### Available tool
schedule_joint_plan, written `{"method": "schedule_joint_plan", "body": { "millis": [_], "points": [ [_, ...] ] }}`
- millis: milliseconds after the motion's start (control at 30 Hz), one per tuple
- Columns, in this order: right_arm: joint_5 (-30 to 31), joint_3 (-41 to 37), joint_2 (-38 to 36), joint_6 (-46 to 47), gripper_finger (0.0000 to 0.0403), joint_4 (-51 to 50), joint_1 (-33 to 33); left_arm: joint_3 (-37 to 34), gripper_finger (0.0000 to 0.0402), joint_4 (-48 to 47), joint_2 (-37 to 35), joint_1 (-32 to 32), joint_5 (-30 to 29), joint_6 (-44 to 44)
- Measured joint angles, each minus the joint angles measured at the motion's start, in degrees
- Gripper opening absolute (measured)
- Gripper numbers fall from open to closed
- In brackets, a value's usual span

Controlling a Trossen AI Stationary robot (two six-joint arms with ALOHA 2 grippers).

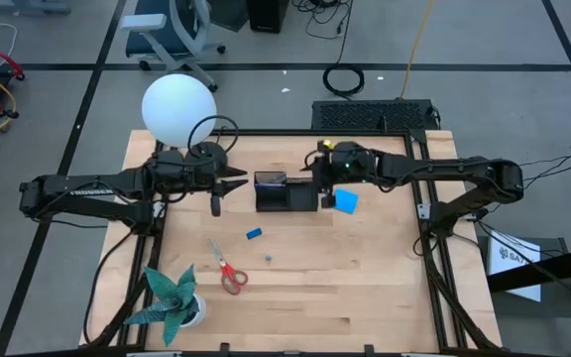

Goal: Pick and place office supplies into organizer
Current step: Put the blue eraser into the black desk organizer

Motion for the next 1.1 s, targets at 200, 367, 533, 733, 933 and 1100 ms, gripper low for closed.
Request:
{"method": "schedule_joint_plan", "body": {
  "millis": [200, 367, 533, 733, 933, 1100],
  "points": [
    [0.5, 0.0, 0.0, -5.0, 0.0141, 0.6, 3.6, 0.0, 0.0108, -1.1, 0.0, 0.0, 3.2, -0.4],
    [3.4, 0.0, 0.0, -3.8, 0.0141, 3.9, 4.7, 0.0, 0.0108, -3.7, 0.0, 0.0, 7.5, -0.4],
    [3.3, 0.0, 0.0, -2.4, 0.0141, 5.2, 4.6, 0.0, 0.0108, -4.7, 0.0, 0.0, 7.6, -0.3],
    [3.3, 0.0, 0.0, -2.2, 0.0141, 5.2, 4.6, 0.0, 0.0108, -7.9, 0.0, 0.0, 7.6, -2.4],
    [12.6, 0.0, 0.0, 0.3, 0.0141, 5.6, 4.6, 0.0, 0.0108, -8.9, 0.2, -0.2, 7.6, -3.3],
    [31.6, 0.0, 0.0, 2.3, 0.0141, 5.6, 4.6, 0.0, 0.0108, -9.1, 0.6, -1.8, 6.3, -1.2]
  ]
}}
